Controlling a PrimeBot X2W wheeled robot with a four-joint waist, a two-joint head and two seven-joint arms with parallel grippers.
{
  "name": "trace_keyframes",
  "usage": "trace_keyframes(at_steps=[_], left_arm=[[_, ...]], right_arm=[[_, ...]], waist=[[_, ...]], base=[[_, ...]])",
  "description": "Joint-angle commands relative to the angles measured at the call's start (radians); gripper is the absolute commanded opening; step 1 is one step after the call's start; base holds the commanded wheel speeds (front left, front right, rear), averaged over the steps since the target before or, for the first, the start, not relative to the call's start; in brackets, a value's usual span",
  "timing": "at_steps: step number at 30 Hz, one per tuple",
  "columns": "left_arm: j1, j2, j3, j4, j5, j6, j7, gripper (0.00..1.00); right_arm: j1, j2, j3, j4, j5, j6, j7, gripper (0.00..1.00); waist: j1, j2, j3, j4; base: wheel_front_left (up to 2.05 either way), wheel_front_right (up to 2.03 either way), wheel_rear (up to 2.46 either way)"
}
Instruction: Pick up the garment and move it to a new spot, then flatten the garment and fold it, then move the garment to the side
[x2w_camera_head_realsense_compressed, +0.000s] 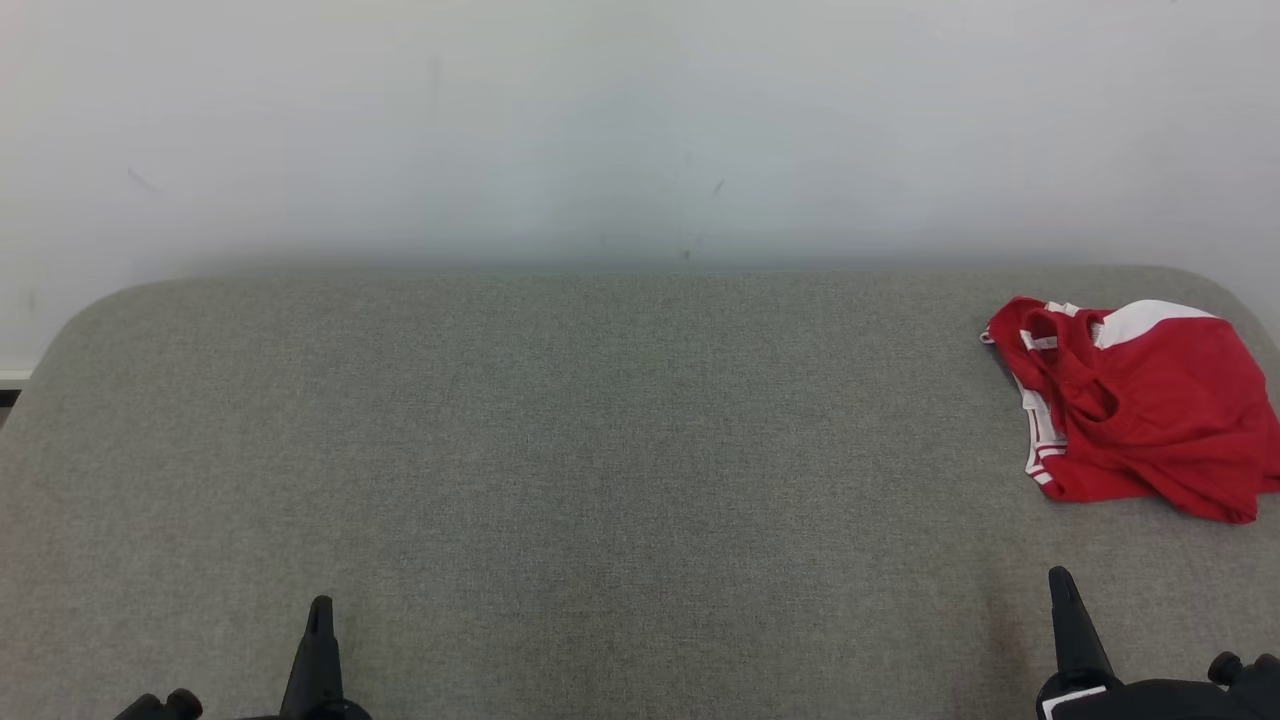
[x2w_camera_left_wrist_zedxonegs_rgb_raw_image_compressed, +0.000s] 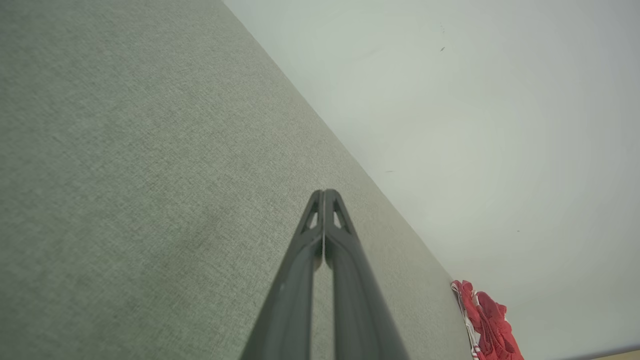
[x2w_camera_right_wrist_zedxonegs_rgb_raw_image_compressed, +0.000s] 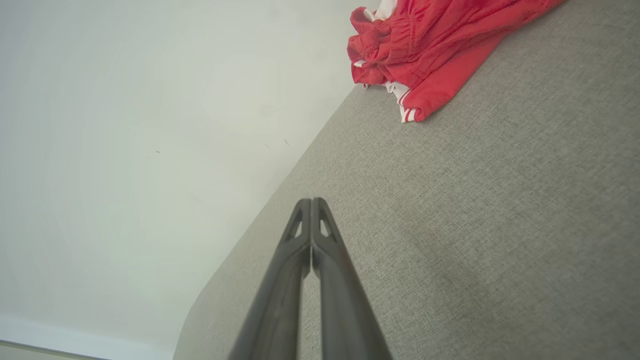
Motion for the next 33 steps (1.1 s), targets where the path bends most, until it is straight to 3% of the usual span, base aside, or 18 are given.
trace_keyframes(at_steps=[1,10,14,33], left_arm=[[-0.024,0.005,0.000,-0.006,-0.040,-0.005,0.007,0.00],[-0.045,0.006,-0.003,0.004,-0.145,-0.013,0.028,0.00],[-0.083,0.007,-0.009,0.023,-0.343,-0.026,0.067,0.00],[-0.121,0.008,-0.015,0.043,-0.541,-0.042,0.105,0.00]], right_arm=[[-0.026,-0.008,-0.007,-0.006,0.035,-0.001,0.009,0.00],[-0.040,-0.010,-0.023,-0.003,0.136,-0.001,0.038,0.00],[-0.066,-0.011,-0.056,0.002,0.323,-0.001,0.095,0.00],[-0.091,-0.009,-0.092,0.008,0.510,-0.002,0.155,0.00]], waist=[[-0.0001,0.0000,0.000,0.000],[-0.0001,0.0000,0.002,-0.002],[-0.0001,0.0000,0.006,-0.005],[-0.0001,0.0000,0.011,-0.010]], base=[[0.00,0.00,0.00],[0.00,0.00,0.00],[0.00,0.00,0.00],[0.00,0.00,0.00]])
